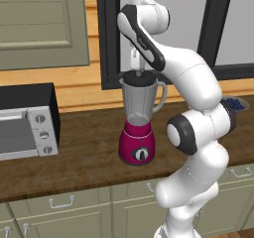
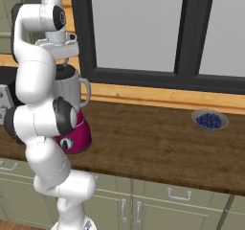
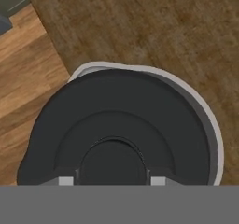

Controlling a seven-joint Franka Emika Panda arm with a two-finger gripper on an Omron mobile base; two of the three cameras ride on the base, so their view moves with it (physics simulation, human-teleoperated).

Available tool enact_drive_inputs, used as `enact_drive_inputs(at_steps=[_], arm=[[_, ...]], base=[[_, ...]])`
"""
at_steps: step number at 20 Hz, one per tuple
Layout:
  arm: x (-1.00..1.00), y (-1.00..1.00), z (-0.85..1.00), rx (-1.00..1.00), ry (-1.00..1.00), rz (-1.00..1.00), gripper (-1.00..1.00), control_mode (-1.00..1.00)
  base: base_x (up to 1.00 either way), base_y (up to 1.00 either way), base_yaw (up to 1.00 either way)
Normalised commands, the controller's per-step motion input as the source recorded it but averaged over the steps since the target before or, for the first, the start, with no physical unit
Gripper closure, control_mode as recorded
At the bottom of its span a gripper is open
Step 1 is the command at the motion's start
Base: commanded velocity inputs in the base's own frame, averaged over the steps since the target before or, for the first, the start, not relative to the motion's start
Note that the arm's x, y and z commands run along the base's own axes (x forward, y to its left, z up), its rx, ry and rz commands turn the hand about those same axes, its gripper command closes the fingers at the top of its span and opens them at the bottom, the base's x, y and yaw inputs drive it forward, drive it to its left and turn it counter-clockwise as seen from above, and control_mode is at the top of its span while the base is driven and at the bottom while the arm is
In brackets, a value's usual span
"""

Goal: Close the lid blender by securely placing the lid on top.

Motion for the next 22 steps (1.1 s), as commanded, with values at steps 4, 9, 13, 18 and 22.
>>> enact_drive_inputs(at_steps=[4,9,13,18,22], arm=[[0.10,-0.13,-0.11,0.00,-0.05,-0.01,1.00,-1.00],[0.18,-0.18,-0.10,0.00,-0.05,-0.02,1.00,-1.00],[0.30,-0.08,-0.06,0.00,-0.04,-0.01,1.00,-1.00],[0.28,0.00,-0.07,0.00,-0.07,0.00,1.00,-1.00],[0.19,0.00,-0.10,0.00,-0.09,-0.01,1.00,-1.00]], base=[[0.00,0.00,0.00],[0.00,0.00,0.00],[0.00,0.00,0.00],[0.00,0.00,0.00],[0.00,0.00,0.00]])
